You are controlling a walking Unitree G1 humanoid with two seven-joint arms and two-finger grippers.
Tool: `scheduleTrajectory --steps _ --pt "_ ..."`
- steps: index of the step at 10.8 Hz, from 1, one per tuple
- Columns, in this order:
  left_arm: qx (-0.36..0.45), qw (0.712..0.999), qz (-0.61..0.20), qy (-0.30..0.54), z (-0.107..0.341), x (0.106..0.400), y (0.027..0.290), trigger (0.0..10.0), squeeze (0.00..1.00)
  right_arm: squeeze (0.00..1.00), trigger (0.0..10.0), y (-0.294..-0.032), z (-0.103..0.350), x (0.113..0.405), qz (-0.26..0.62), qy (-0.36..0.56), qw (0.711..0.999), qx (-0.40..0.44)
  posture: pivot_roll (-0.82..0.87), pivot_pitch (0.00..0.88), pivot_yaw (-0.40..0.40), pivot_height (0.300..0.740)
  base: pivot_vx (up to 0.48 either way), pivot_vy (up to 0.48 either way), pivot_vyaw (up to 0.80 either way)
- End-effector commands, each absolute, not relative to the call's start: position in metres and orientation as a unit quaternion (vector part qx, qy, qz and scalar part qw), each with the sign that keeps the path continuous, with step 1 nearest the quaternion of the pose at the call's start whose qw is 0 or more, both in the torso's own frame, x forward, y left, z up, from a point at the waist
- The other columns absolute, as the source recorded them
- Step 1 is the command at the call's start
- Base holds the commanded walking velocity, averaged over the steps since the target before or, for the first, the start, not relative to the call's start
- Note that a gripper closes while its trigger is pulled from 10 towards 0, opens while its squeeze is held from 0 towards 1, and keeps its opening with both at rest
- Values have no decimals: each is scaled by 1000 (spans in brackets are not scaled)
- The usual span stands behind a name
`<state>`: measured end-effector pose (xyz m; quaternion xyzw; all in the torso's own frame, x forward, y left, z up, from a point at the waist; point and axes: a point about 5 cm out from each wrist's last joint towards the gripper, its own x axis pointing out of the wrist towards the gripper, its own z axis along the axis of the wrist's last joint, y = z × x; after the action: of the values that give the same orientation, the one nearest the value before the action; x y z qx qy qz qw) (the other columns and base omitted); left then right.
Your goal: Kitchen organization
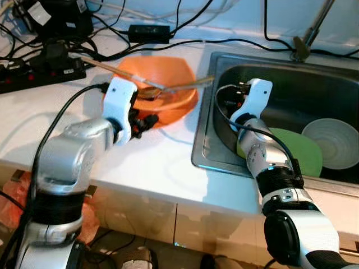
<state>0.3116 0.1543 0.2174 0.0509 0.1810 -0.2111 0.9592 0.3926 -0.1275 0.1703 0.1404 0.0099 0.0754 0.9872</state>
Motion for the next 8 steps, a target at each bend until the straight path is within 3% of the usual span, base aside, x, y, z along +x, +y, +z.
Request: scheduleTrajectory --steps 1,4,8 --pt "48 948 -209 236 199 303 157 10000 0 0 10000 -130 172 392 73 7 987 141 177 141 -4 723 0 0 0" --pt "42 955 -177 234 208 270 166 10000 0 0 10000 -128 172 393 82 12 987 138 210 161 -37 723 0 0 0" --pt "43 964 -152 212 222 251 165 10000 0 0 10000 -124 172 395 91 19 986 136 238 177 -67 723 0 0 0"
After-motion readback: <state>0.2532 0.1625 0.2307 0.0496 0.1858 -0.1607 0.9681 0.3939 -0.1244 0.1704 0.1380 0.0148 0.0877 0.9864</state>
